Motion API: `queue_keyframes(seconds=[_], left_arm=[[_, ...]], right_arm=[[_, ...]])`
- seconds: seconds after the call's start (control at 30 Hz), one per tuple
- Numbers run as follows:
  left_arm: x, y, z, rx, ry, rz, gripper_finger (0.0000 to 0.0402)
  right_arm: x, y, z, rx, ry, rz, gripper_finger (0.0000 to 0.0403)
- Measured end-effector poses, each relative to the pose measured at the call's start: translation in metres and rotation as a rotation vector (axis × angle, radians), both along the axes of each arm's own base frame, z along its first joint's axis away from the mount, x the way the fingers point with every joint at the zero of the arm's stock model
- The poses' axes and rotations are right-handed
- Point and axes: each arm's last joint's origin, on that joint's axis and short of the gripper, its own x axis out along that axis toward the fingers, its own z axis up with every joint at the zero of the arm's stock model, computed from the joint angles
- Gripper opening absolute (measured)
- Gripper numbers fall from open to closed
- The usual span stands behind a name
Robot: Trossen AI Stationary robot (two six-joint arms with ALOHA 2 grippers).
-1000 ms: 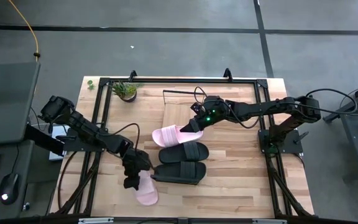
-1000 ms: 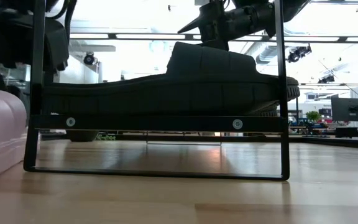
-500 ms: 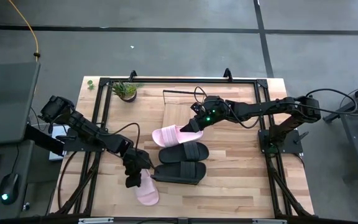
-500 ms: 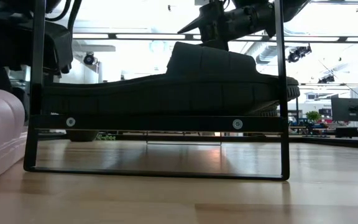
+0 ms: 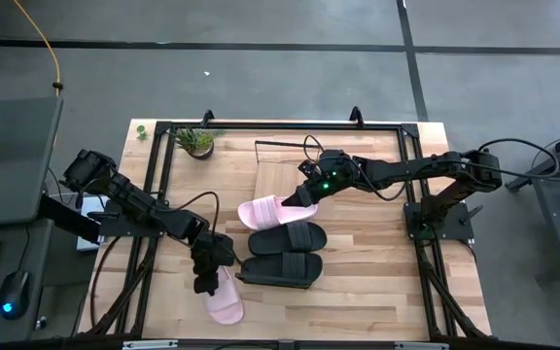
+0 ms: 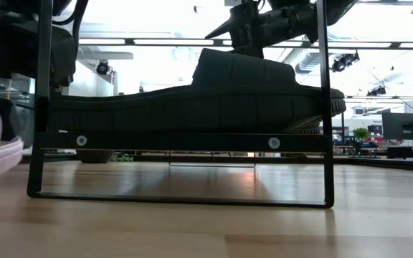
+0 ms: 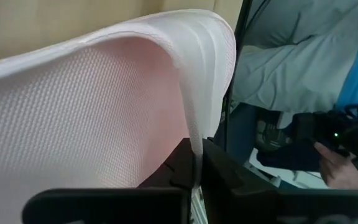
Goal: Pick and place slides into the shelf
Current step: Put the pink slide on the shelf
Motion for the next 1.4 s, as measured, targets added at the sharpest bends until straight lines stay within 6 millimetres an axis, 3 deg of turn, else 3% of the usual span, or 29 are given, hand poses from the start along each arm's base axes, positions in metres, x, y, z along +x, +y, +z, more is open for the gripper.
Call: queue_keyframes(seconds=[0.2, 0.43, 0.83, 1.13, 1.4], left_arm=[[-0.005, 0.001, 0.008, 0.005, 0.021, -0.018, 0.0003], [-0.011, 0.003, 0.039, 0.051, 0.049, -0.078, 0.0002], [-0.009, 0.004, 0.121, 0.138, -0.020, -0.165, 0.0002], [-0.019, 0.009, 0.190, 0.232, -0.095, -0.262, 0.0002], [-0.028, 0.012, 0.223, 0.254, -0.148, -0.305, 0.0002]], right_arm=[[0.000, 0.000, 0.000, -0.006, -0.001, 0.003, 0.0119], [-0.001, -0.002, -0.002, -0.004, 0.025, 0.000, 0.0119], [-0.003, -0.015, -0.001, 0.046, 0.014, 0.032, 0.0119], [0.002, -0.015, 0.014, 0.080, -0.136, 0.048, 0.0119], [0.004, -0.012, 0.025, 0.106, -0.238, 0.065, 0.0121]])
